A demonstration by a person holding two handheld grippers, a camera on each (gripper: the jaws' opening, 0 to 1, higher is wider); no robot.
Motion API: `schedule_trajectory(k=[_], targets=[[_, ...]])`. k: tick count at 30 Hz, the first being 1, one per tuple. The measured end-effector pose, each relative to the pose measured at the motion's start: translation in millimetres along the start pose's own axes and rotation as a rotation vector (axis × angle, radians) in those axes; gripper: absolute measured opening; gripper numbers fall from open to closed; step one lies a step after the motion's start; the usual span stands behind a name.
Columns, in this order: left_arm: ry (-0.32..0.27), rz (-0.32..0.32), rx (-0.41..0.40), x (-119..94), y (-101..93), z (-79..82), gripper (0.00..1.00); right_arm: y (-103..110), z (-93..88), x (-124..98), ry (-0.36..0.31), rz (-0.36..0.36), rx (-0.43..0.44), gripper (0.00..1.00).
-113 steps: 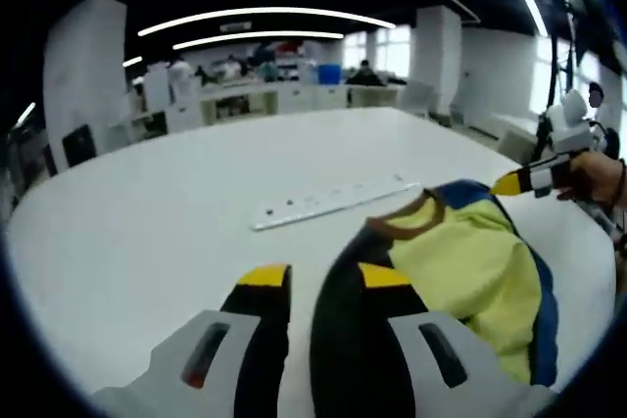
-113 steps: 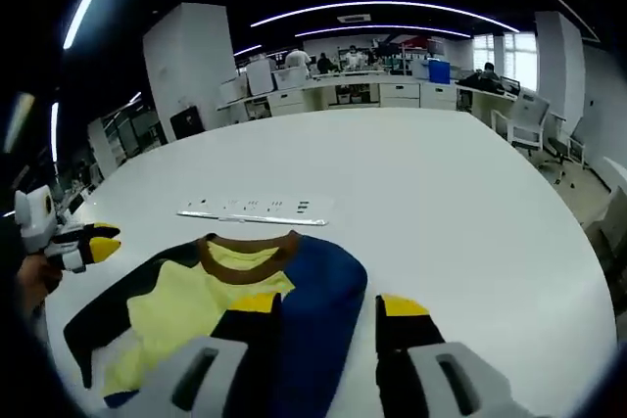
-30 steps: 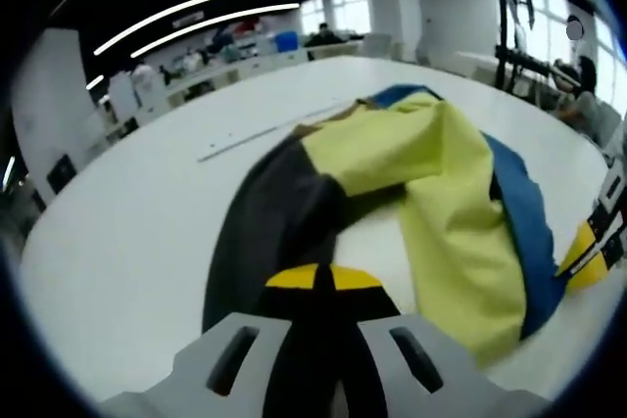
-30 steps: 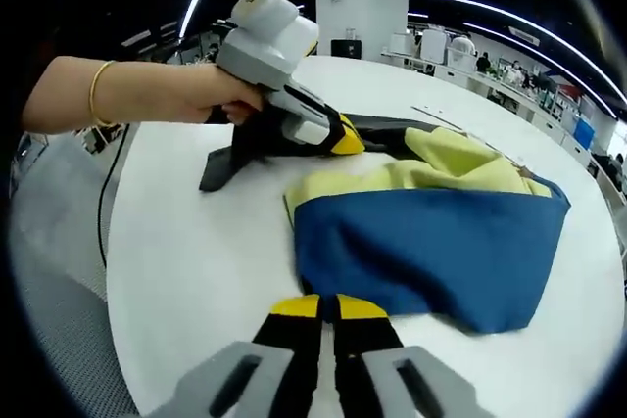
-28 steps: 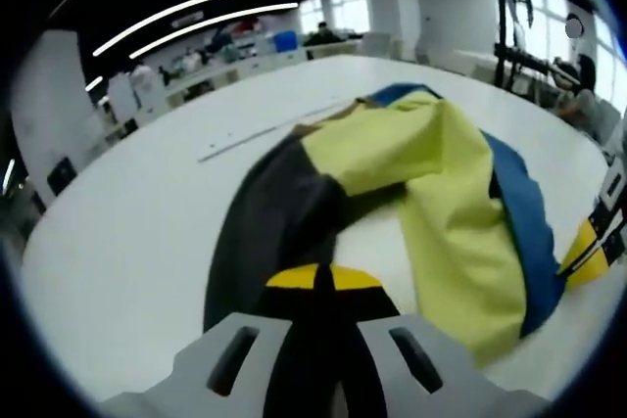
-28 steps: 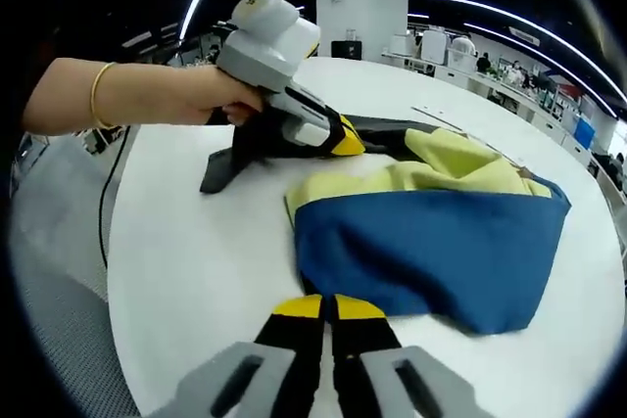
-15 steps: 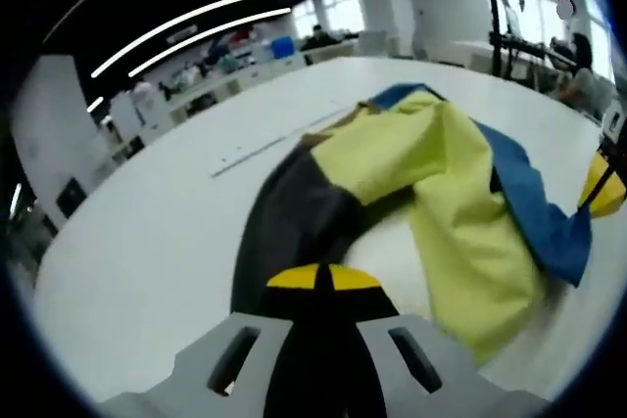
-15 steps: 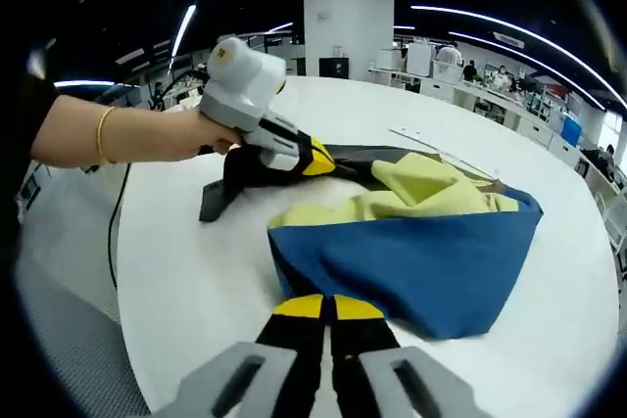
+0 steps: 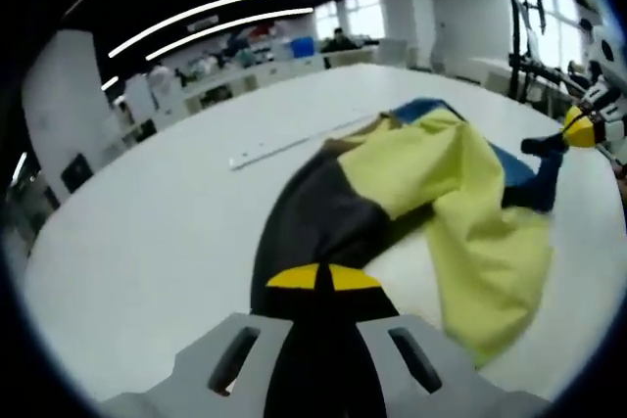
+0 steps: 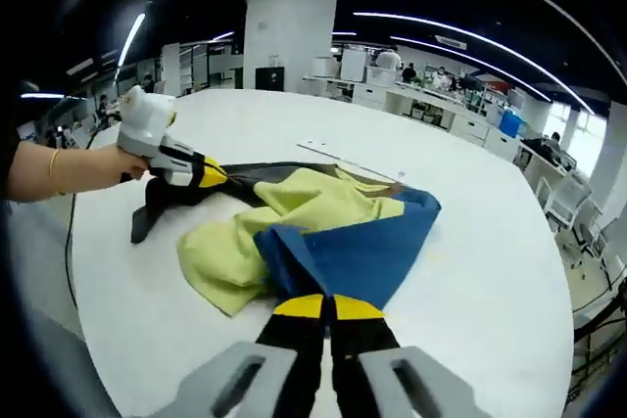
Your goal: Fold the garment on the visible template until the final outline fits inside the template.
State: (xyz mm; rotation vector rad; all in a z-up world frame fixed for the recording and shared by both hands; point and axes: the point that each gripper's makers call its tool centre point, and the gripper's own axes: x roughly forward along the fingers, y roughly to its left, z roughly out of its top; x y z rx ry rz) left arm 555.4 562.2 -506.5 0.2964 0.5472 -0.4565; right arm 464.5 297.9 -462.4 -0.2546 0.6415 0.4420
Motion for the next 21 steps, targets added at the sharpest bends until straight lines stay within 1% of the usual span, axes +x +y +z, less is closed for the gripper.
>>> schedule_trajectory(k=[1, 2, 5, 8, 10, 14, 17, 21], targets=[[0.001, 0.001, 0.001, 0, 0.6, 0.0, 0.0, -7, -1.2, -1, 0.002, -0.013, 0.002, 0.0], [0.001, 0.002, 0.003, -1, 1.8, 0.0, 0.0, -9, -1.7, -1, 0.004, -0.015, 0.002, 0.0], [0.0, 0.01, 0.012, -2, 5.6, 0.2, 0.0, -25, -6.7, -4, 0.017, -0.055, 0.007, 0.0], [-0.005, 0.018, 0.01, -3, 9.9, 0.9, 0.0, -37, -11.0, -6, 0.027, -0.08, 0.009, 0.0], [-0.004, 0.021, 0.017, -3, 12.3, 0.2, 0.0, -47, -14.8, -8, 0.037, -0.111, 0.009, 0.0], [0.0, 0.026, 0.042, -3, 16.6, 0.2, 0.0, -75, -21.9, -15, 0.04, -0.185, 0.045, 0.0], [0.003, 0.036, 0.044, -2, 23.1, -0.1, 0.0, -94, -31.4, -19, 0.057, -0.241, 0.068, 0.0], [0.006, 0.048, 0.042, -2, 30.0, -1.3, 0.0, -116, -48.1, -23, 0.087, -0.294, 0.097, 0.0]])
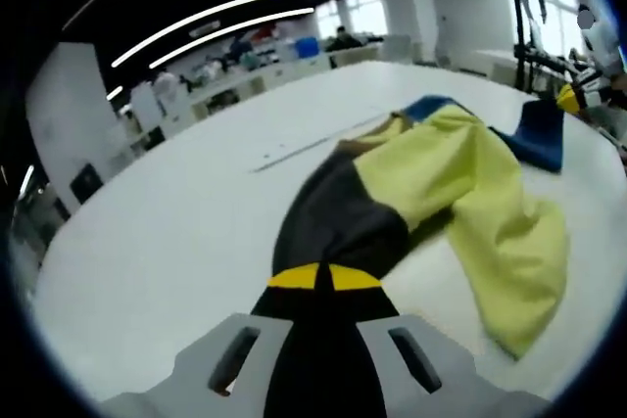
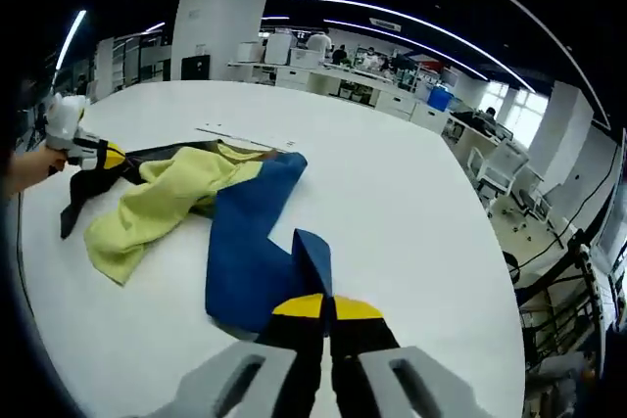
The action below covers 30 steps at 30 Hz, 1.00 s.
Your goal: Fold the garment on the visible template until the final outline fits inside the template.
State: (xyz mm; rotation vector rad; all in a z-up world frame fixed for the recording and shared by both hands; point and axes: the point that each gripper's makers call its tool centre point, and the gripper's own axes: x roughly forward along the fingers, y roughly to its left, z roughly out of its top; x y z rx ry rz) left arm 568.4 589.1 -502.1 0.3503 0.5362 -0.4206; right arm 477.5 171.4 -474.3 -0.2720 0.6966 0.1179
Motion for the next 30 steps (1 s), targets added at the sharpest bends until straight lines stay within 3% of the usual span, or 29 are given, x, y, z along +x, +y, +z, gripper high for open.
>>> schedule_trajectory(k=[13, 30], targets=[[0.013, 0.025, 0.01, 6, 18.9, -4.0, 0.0, -47, -39.0, 8, 0.082, -0.119, -0.01, 0.0], [0.035, 0.055, 0.024, 5, 41.8, -11.4, 0.0, -85, -64.6, 11, 0.147, -0.226, 0.035, 0.0]])
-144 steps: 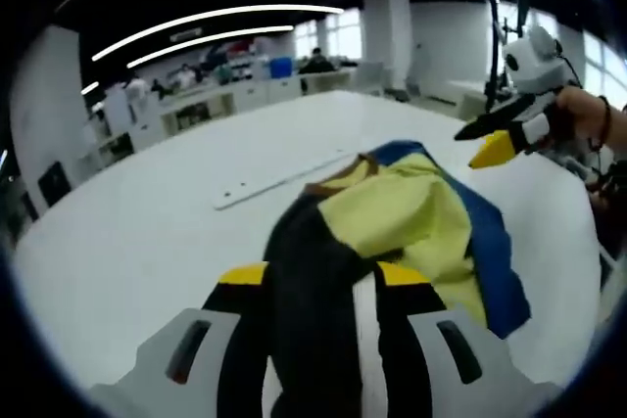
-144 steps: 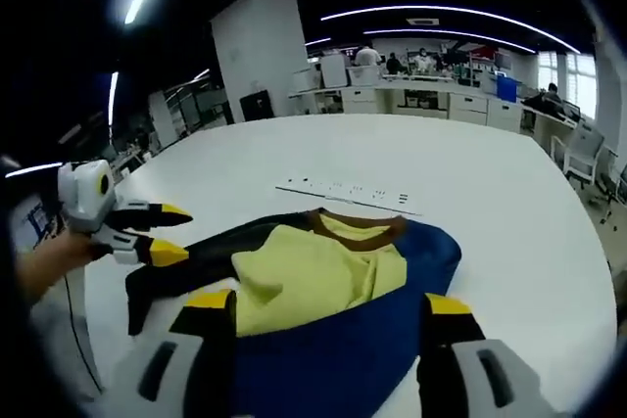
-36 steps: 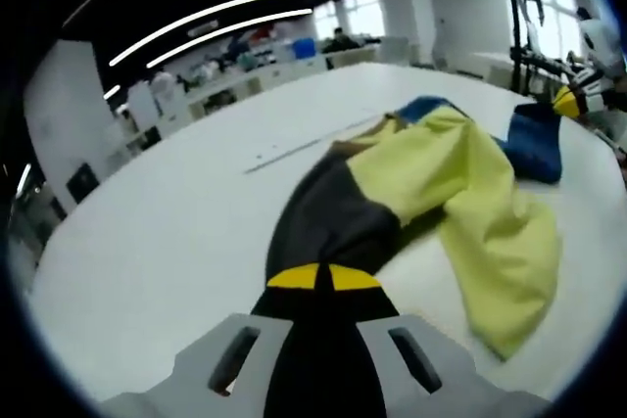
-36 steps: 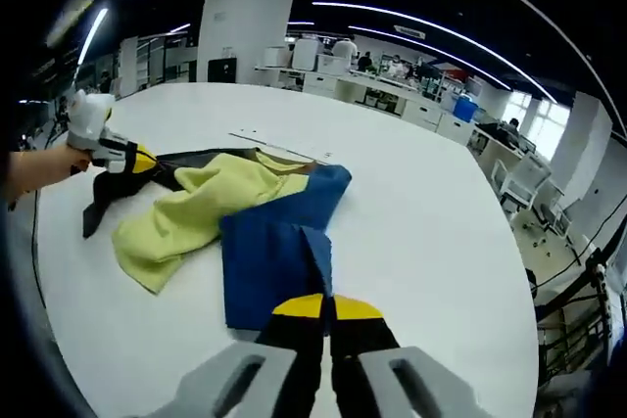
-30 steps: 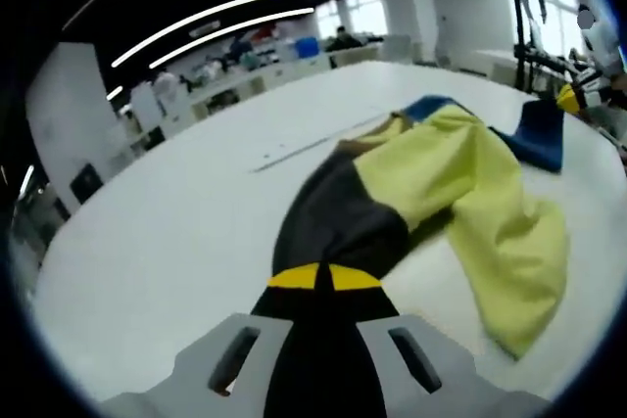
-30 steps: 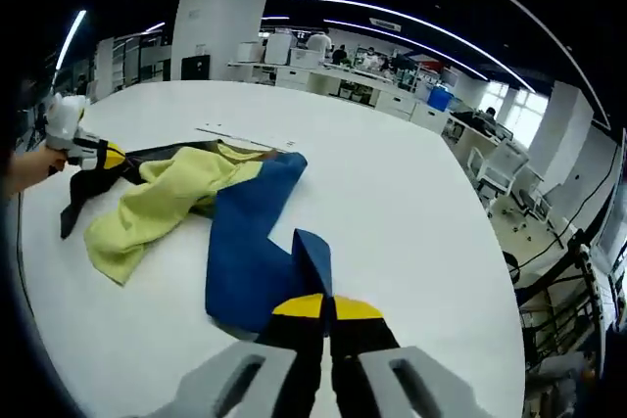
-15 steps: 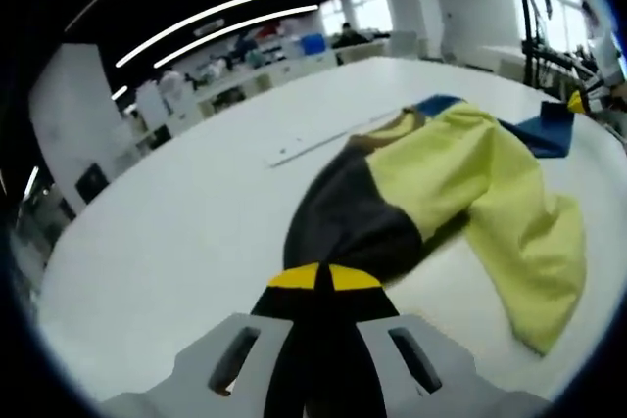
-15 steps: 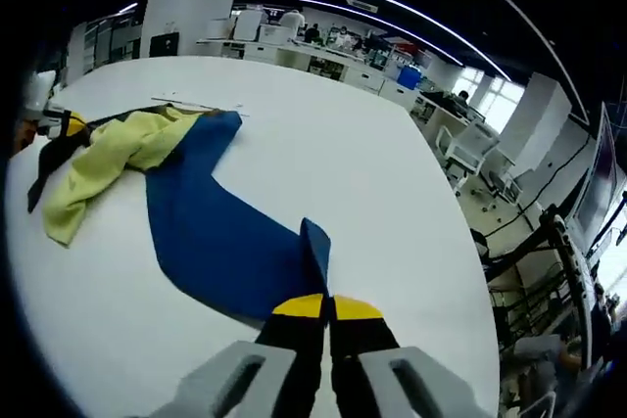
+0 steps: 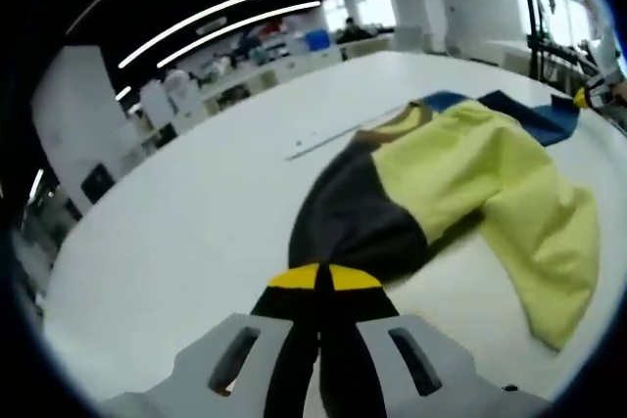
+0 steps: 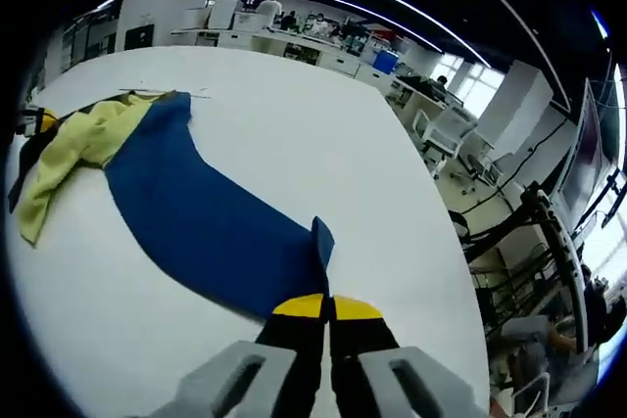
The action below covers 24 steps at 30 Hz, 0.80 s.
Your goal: Fold the garment on the visible template until the final outline fits inside the template.
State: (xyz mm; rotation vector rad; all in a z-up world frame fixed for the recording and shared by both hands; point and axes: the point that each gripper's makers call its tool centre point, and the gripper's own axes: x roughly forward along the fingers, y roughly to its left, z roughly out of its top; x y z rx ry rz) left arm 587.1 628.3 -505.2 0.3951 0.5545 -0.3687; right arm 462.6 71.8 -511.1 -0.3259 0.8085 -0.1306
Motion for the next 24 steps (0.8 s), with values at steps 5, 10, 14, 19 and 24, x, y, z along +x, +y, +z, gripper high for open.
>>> schedule_trajectory(k=[5, 10, 14, 19, 24], targets=[[0.01, 0.006, 0.008, 1, 6.7, -2.1, 0.0, -5, -5.3, -1, 0.012, -0.015, 0.025, 0.0], [0.02, 0.012, 0.018, 2, 12.4, -3.3, 0.0, -9, -6.9, -2, 0.017, -0.022, 0.034, 0.0], [0.023, 0.012, 0.024, 4, 14.6, -3.6, 0.0, -16, -8.1, 1, 0.023, -0.028, 0.044, 0.0], [0.033, 0.02, 0.033, 7, 20.9, -5.1, 0.0, -23, -11.5, 4, 0.033, -0.039, 0.061, 0.0], [0.041, 0.026, 0.041, 6, 25.6, -5.7, 0.0, -28, -15.2, 6, 0.045, -0.047, 0.072, 0.0]])
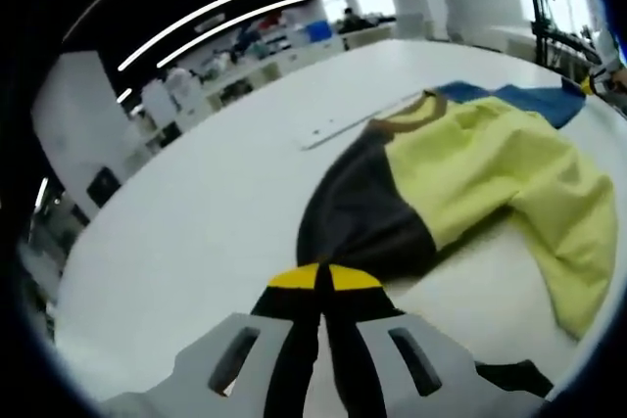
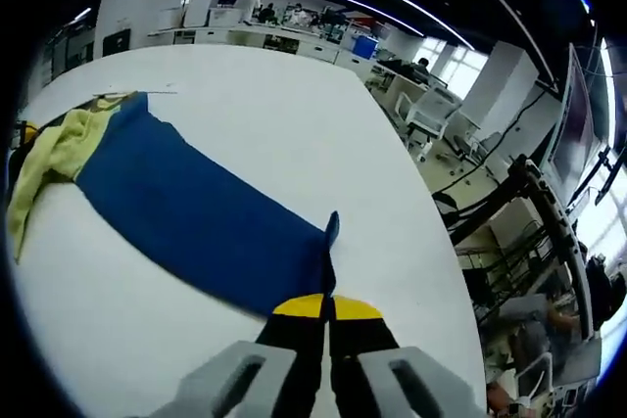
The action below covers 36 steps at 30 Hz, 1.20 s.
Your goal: Fold the garment on the visible template until the final outline fits inside the template.
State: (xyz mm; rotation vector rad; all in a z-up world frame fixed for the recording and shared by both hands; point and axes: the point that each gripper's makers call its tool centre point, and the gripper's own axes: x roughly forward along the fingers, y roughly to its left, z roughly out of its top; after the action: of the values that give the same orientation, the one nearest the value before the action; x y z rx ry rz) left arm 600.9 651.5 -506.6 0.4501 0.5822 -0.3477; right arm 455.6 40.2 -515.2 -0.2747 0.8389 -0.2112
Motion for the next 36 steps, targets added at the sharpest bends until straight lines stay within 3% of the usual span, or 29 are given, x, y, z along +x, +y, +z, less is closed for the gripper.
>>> schedule_trajectory(k=[9, 19, 24, 31, 36], targets=[[0.018, 0.027, 0.0, -1, 14.6, -5.0, 0.0, -9, -5.2, 1, 0.015, -0.015, 0.021, 0.0], [0.028, 0.024, -0.005, -4, 12.5, -8.1, 0.0, -3, -9.2, 5, 0.032, 0.015, 0.04, 0.0], [0.026, 0.023, -0.035, -10, 10.5, -4.4, 0.1, -1, -1.7, 1, -0.008, 0.016, 0.056, 0.0], [-0.037, -0.041, -0.067, -26, -9.1, 11.2, 0.3, 11, 14.5, -8, -0.064, 0.056, 0.109, 0.26], [-0.067, -0.072, -0.052, -37, -23.1, 15.4, 0.4, 28, 23.6, -17, -0.093, 0.117, 0.138, 0.36]])
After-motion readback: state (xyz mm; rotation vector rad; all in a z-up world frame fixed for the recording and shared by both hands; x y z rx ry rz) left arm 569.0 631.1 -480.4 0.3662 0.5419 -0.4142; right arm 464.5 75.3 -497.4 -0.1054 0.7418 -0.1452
